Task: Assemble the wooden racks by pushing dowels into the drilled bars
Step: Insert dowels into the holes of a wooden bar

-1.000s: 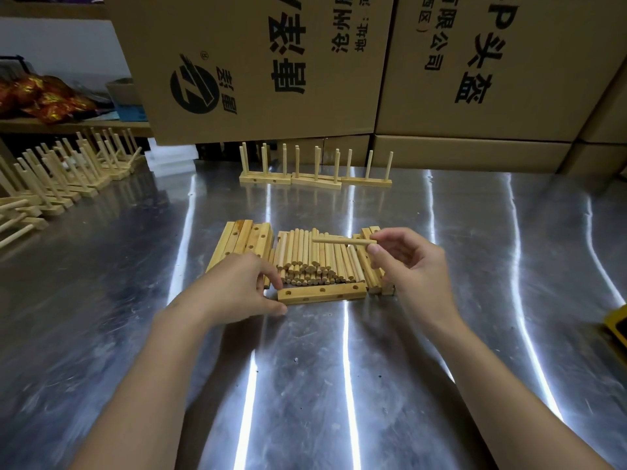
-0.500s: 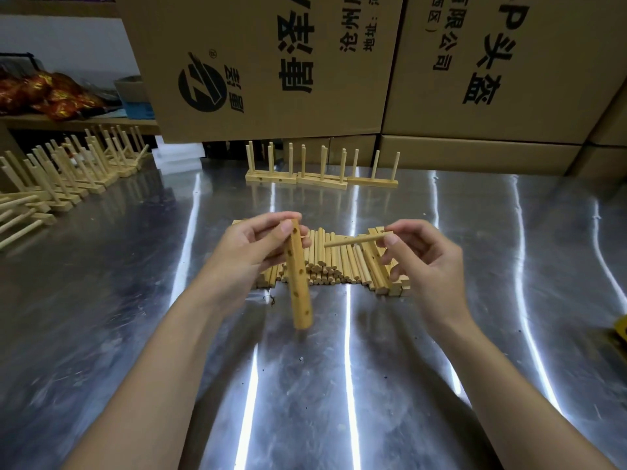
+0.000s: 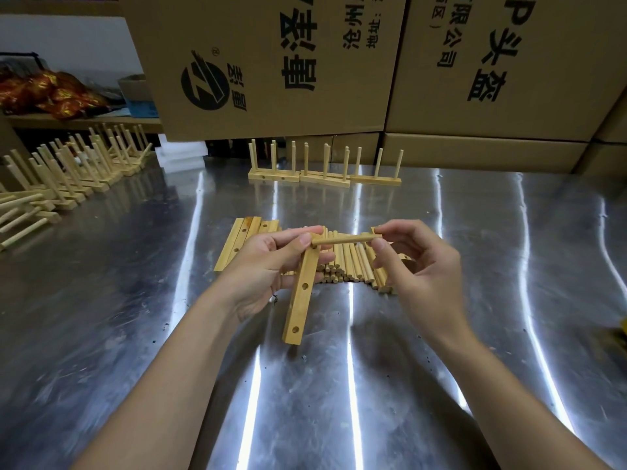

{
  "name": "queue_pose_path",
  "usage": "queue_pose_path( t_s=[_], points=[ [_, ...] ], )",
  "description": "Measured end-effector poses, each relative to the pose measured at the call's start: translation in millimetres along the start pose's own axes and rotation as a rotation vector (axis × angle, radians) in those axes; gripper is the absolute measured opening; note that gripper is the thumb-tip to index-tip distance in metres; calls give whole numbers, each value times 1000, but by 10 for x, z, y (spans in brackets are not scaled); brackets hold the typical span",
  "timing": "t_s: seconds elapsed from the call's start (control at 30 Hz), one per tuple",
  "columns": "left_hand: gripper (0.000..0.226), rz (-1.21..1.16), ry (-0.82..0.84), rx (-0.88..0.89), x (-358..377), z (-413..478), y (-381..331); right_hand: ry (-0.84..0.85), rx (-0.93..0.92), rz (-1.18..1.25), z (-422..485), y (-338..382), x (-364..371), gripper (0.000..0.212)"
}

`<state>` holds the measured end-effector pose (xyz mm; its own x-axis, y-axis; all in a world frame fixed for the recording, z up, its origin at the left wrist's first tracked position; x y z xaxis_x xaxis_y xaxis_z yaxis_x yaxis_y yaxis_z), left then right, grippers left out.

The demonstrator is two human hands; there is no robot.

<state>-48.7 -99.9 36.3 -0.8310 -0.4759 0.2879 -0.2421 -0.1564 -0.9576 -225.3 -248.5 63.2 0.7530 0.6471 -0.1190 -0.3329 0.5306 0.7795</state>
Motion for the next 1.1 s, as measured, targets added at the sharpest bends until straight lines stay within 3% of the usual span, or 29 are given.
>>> queue_pose_path(
  t_s=[0.33,0.53,0.8,1.1],
  points=[
    [39,-17,-62,-13,-41,-17,-14,48,-259,-347,-19,90,27,11],
    [36,14,-116,0,-80,-17,-21,62,-304,-437,-25,97,49,15],
    [37,20,-130,0,-59,-34,-27,113,-223,-503,-5,-4,45,7],
    [32,13,-93,-48,-38,-45,-8,232,-60,-646,-12,-170,62,26]
  ],
)
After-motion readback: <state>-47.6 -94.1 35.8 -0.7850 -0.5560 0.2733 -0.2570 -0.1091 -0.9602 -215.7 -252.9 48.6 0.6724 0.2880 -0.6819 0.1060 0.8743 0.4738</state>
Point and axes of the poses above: each hand's wrist, its own z-axis towards the middle knuckle, its own x-axis out of the palm, y = z × x, the point moved 5 cm from there along z, towards the middle knuckle
